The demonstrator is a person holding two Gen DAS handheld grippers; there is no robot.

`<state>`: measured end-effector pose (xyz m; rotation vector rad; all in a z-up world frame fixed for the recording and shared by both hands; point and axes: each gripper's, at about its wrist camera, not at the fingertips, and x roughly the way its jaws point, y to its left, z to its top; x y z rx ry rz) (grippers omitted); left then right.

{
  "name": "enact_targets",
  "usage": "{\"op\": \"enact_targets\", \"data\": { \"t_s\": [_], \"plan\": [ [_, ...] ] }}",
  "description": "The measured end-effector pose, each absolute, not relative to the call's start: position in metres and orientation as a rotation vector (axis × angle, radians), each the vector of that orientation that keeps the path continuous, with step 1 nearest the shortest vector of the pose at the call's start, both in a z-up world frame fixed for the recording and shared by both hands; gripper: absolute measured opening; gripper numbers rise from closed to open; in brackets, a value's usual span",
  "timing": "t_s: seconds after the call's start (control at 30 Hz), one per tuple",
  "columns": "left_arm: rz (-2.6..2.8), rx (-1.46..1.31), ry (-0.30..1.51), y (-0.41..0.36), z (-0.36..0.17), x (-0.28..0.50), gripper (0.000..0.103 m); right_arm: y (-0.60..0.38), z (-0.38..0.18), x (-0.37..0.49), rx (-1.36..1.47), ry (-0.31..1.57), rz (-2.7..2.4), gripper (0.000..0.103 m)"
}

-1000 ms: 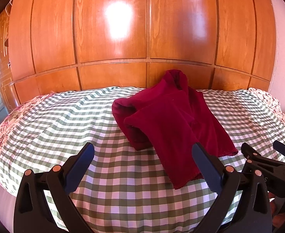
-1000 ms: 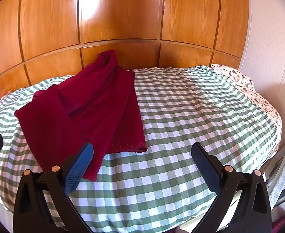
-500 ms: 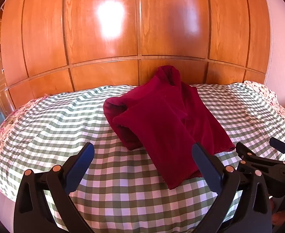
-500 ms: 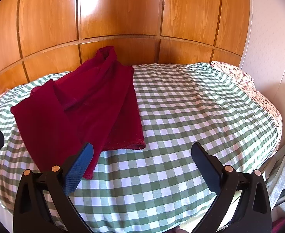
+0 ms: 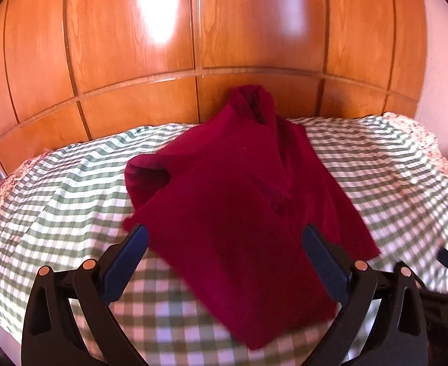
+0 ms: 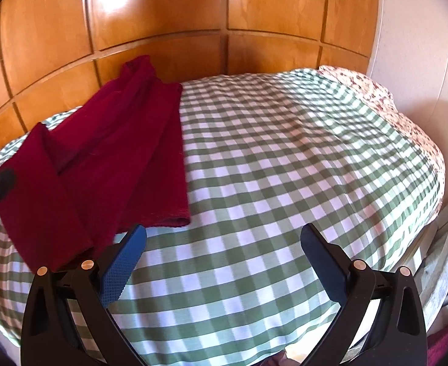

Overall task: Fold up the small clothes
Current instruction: 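Grasp the red sweater with both grippers and lift it off the bed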

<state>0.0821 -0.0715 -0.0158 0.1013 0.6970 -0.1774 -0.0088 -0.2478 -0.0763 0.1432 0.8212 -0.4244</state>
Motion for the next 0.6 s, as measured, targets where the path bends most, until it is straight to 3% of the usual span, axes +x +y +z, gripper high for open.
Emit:
{"op": "enact_targets", "data": {
  "t_s": [0.17,0.2,0.23,0.3,0.6],
  "plan": [
    [-0.127,0.138,0.745,-0.09,-0.029,0.128,0.098,-0.253,-0.086,-0.006,0.145,0.85,-0.42,0.1],
    [-0.13,0.142,0.755,-0.093,-0.034,0.136,0.077,-0.253,-0.088,-0.005,0.145,0.856,-0.414,0.1],
    [-0.136,0.15,0.767,-0.095,-0.037,0.142,0.043,-0.253,-0.089,-0.004,0.142,0.86,-0.406,0.1],
    [-0.184,0.109,0.817,-0.088,-0.04,0.152,0.011,-0.251,-0.091,-0.003,0.131,0.863,-0.392,0.1],
    [-0.024,-0.087,0.672,0.037,0.019,0.176,0.005,-0.239,-0.092,0.016,0.099,0.879,-0.296,0.096]
  ]
}}
